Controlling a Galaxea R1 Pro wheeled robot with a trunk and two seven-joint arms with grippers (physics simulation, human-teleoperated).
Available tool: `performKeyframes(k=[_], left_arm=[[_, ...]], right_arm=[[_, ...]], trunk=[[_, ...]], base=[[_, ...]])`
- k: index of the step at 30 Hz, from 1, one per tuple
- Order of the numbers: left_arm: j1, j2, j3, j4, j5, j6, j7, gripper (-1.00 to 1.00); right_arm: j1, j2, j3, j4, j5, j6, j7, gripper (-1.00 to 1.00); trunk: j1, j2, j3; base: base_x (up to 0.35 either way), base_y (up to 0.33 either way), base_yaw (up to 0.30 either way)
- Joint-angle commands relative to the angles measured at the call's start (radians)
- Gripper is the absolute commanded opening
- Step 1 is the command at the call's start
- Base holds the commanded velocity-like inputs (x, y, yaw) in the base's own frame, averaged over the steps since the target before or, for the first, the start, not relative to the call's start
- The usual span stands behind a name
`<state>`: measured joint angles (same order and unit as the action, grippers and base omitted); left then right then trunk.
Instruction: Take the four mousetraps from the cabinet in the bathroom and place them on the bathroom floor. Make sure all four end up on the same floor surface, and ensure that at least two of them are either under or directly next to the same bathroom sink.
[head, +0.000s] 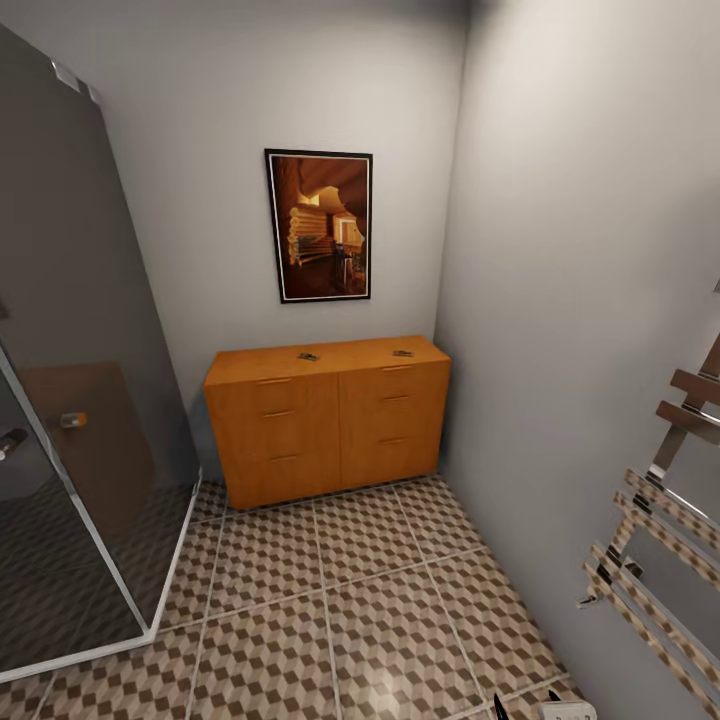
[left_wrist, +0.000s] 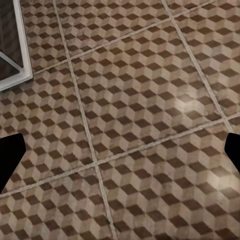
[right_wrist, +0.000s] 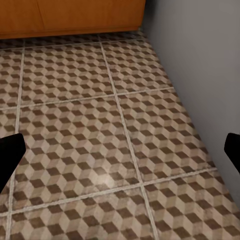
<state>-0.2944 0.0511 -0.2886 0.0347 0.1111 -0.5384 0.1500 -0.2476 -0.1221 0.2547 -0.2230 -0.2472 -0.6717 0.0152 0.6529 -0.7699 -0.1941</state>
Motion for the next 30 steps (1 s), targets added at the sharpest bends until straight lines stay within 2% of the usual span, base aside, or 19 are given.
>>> performKeyframes(k=[1,8,20,30], left_arm=[[-0.002,0.000,-0.009,0.004,0.010,-0.006,0.000,1.00],[-0.002,0.000,-0.009,0.004,0.010,-0.006,0.000,1.00],[-0.002,0.000,-0.009,0.004,0.010,-0.006,0.000,1.00],[-0.002,0.000,-0.009,0.004,0.010,-0.006,0.000,1.00]], right_arm=[[-0.001,-0.001,0.008,0.001,-0.011,-0.003,0.002,1.00],[-0.001,-0.001,0.008,0.000,-0.011,-0.003,0.002,1.00],[-0.001,-0.001,0.008,0.000,-0.011,-0.002,0.002,1.00],[-0.001,-0.001,0.008,0.001,-0.011,-0.002,0.002,1.00]], trunk=[[0.000,-0.001,-0.001],[0.000,-0.001,-0.001],[0.000,-0.001,-0.001],[0.000,-0.001,-0.001]], base=[[0.092,0.000,0.000],[0.214,0.000,0.000],[0.319,-0.002,0.000],[0.303,-0.126,0.000]])
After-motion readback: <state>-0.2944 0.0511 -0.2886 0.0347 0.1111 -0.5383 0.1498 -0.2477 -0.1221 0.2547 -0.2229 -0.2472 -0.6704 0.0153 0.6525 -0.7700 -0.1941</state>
